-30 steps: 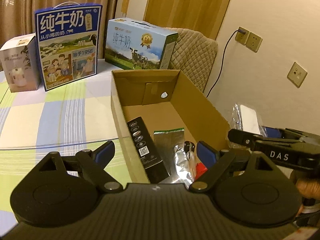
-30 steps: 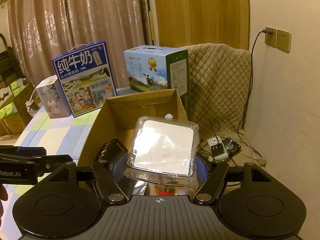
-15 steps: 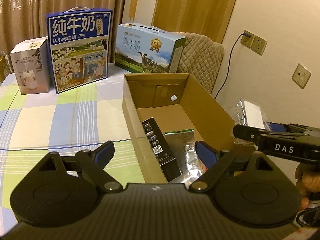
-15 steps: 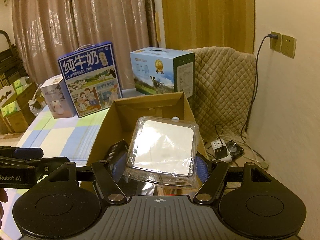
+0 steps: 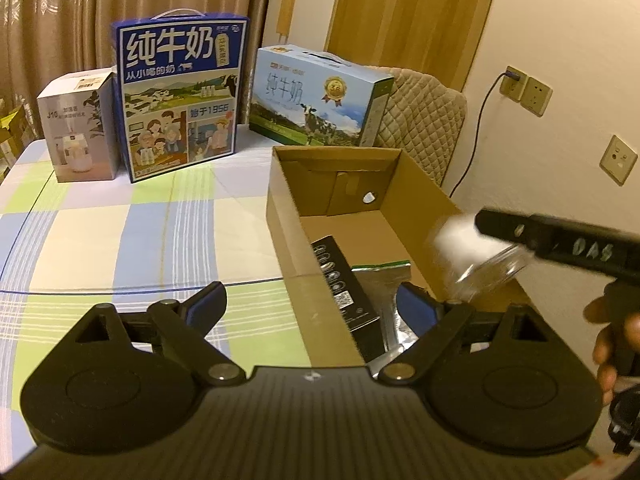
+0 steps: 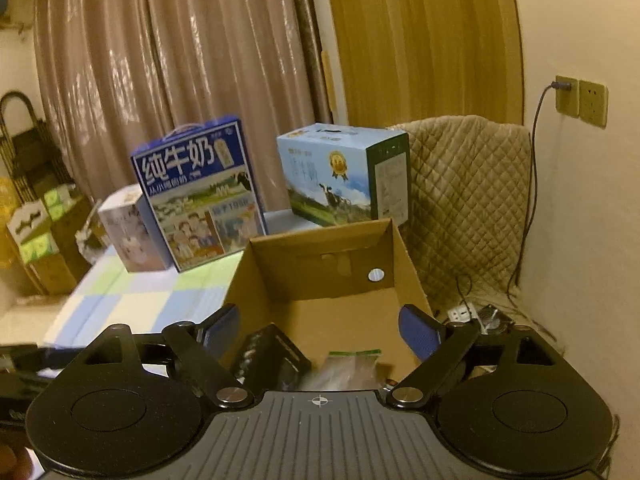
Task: Organize objects
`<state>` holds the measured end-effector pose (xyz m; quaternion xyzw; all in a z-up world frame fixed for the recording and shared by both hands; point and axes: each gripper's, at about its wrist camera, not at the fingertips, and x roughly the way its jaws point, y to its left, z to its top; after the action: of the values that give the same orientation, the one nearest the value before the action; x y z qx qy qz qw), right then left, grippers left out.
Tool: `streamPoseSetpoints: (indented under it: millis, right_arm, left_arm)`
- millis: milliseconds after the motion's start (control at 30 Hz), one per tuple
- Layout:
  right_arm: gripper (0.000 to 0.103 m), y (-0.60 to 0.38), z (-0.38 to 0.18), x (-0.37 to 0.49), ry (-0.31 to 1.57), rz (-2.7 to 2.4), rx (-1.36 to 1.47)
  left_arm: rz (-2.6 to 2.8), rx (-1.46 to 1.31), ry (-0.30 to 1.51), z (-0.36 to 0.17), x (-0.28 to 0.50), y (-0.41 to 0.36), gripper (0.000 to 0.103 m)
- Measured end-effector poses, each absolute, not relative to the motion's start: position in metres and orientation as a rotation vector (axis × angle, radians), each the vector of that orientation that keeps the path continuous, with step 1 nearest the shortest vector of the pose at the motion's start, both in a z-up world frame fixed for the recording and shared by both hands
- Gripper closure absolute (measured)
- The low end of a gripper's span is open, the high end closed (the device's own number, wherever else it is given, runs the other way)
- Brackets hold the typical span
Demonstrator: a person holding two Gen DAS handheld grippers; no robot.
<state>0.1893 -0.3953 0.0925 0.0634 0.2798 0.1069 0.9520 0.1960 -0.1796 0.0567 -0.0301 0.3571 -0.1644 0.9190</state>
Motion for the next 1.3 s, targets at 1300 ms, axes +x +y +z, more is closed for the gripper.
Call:
streamPoseSetpoints:
  millis: [1300]
  right_arm:
    - [0.019,-0.367,0.077,0.055,0.792,0.218,0.063]
  left_arm:
    - [-0.229,-0.047,0.783,0.055,0.083,-0.131,0.001]
